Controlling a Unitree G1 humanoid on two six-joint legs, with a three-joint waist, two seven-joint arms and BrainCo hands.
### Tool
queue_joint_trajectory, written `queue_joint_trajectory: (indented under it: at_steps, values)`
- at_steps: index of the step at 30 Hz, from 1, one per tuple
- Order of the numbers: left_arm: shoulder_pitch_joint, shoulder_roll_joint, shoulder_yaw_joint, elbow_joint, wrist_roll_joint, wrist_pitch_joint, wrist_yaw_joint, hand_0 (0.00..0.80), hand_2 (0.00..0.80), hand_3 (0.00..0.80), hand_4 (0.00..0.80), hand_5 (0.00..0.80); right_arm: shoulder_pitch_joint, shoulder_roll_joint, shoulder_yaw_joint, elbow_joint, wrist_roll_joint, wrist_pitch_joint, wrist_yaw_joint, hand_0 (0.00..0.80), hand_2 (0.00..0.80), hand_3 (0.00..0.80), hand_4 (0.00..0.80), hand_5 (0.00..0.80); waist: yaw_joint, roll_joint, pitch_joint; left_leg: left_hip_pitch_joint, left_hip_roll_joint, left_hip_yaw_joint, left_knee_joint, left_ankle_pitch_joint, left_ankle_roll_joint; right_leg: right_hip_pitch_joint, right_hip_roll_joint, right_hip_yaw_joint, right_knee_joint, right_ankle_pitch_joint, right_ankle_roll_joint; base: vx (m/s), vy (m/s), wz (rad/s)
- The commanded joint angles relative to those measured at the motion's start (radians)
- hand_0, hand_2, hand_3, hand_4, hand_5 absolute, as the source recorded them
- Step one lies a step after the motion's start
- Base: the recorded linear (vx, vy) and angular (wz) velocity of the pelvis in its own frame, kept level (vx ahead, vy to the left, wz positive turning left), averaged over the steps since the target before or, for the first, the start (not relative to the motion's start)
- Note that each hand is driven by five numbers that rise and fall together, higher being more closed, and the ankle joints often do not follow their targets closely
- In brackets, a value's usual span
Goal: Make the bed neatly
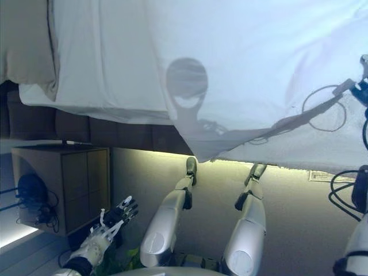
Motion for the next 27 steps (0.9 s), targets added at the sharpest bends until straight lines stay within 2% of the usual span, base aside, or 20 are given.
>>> queue_joint_trajectory:
  at_steps: [1,7,13,23,27]
  values:
    - [0.073,0.052,-0.007,0.038,0.007,-0.014,-0.003,0.000,0.000,0.000,0.000,0.000,-0.062,-0.070,0.076,-0.072,-0.004,-0.064,0.061,0.800,0.800,0.800,0.800,0.800,0.012,0.022,0.001,-0.014,0.072,-0.021,-0.023,0.038,-0.030,-0.009,-0.014,0.047,0.150,-0.146,0.067,0.000,0.000,0.00]
    - [0.079,0.051,-0.009,0.040,0.004,-0.015,-0.007,0.000,0.000,0.000,0.000,0.000,-0.063,-0.067,0.079,-0.077,-0.022,-0.077,0.087,0.800,0.800,0.800,0.800,0.800,0.012,0.028,0.001,-0.013,0.069,-0.020,-0.025,0.039,-0.029,-0.008,-0.015,0.049,0.148,-0.145,0.067,0.000,0.000,0.00]
    - [0.076,0.057,-0.007,0.052,0.007,-0.018,-0.023,0.000,0.000,0.000,0.000,0.000,-0.047,-0.059,0.084,-0.081,-0.049,-0.059,0.124,0.800,0.800,0.800,0.800,0.800,0.011,0.018,0.001,0.003,0.073,-0.016,-0.021,0.034,-0.031,0.013,-0.018,0.043,0.136,-0.141,0.069,0.000,0.000,0.00]
    - [0.015,0.076,0.003,0.058,0.005,-0.055,-0.022,0.000,0.000,0.000,0.000,0.000,0.057,0.021,0.079,-0.123,-0.090,-0.017,0.292,0.800,0.800,0.800,0.800,0.800,0.003,-0.033,0.001,0.123,0.079,-0.004,-0.029,0.016,-0.033,0.154,-0.025,0.030,0.060,-0.108,0.088,-0.020,0.044,0.00]
    - [-0.038,0.100,0.012,0.033,-0.007,-0.053,-0.004,0.000,0.000,0.000,0.000,0.000,0.136,0.087,0.072,-0.164,-0.102,-0.011,0.332,0.800,0.800,0.800,0.800,0.800,-0.001,-0.067,-0.041,0.179,0.093,0.008,-0.050,0.011,-0.036,0.229,-0.020,0.018,0.005,-0.090,0.099,0.039,0.047,0.01]
